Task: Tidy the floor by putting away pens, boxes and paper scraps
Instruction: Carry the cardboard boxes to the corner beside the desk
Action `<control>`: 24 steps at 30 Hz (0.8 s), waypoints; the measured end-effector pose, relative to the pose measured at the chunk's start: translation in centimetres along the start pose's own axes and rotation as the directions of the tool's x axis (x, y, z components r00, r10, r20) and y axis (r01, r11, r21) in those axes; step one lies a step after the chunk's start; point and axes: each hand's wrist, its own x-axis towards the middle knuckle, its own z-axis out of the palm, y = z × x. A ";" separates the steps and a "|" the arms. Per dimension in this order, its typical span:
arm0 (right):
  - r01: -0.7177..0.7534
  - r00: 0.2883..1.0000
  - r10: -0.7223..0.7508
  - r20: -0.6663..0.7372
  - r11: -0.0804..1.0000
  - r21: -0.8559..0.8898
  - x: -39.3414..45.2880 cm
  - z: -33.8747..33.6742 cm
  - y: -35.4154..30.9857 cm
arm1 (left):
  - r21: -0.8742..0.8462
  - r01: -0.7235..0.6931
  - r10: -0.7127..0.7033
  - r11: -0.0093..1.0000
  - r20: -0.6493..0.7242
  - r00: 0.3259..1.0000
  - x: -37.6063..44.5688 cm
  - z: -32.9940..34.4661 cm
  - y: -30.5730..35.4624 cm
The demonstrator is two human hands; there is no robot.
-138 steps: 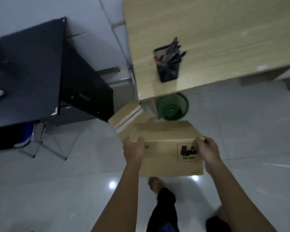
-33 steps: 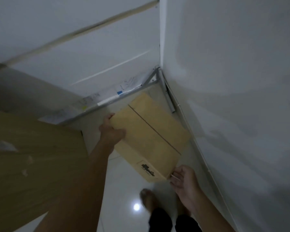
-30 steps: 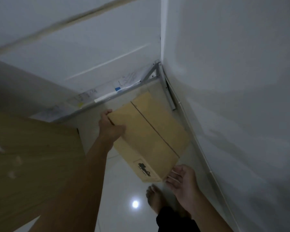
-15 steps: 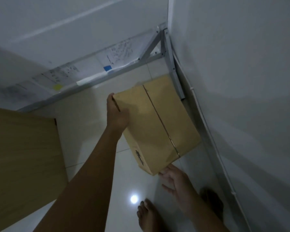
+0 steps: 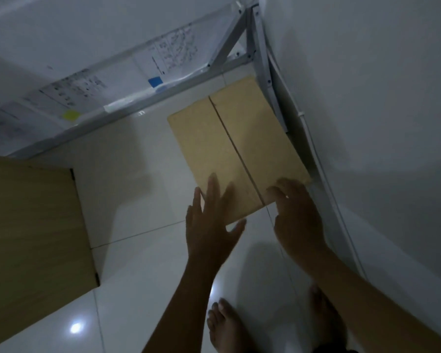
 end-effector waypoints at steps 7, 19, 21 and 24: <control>0.318 0.948 -0.319 0.014 0.938 -0.140 3.4 -0.2 3.5 | 0.105 0.022 -0.022 0.994 0.002 1.000 2.3 0.6 -0.6; 0.300 0.954 -0.298 0.036 0.943 -0.147 14.0 -1.8 1.6 | 0.006 -0.041 0.041 0.999 -0.042 0.998 12.8 -3.0 -1.8; 0.280 0.959 -0.270 0.087 0.949 -0.147 15.9 -2.3 1.9 | -0.006 -0.049 0.049 0.999 -0.041 0.998 14.6 -3.5 -1.6; 0.283 0.959 -0.278 0.059 0.950 -0.128 17.6 -3.0 2.1 | 0.027 -0.049 0.050 0.998 -0.032 0.998 16.1 -3.9 -1.5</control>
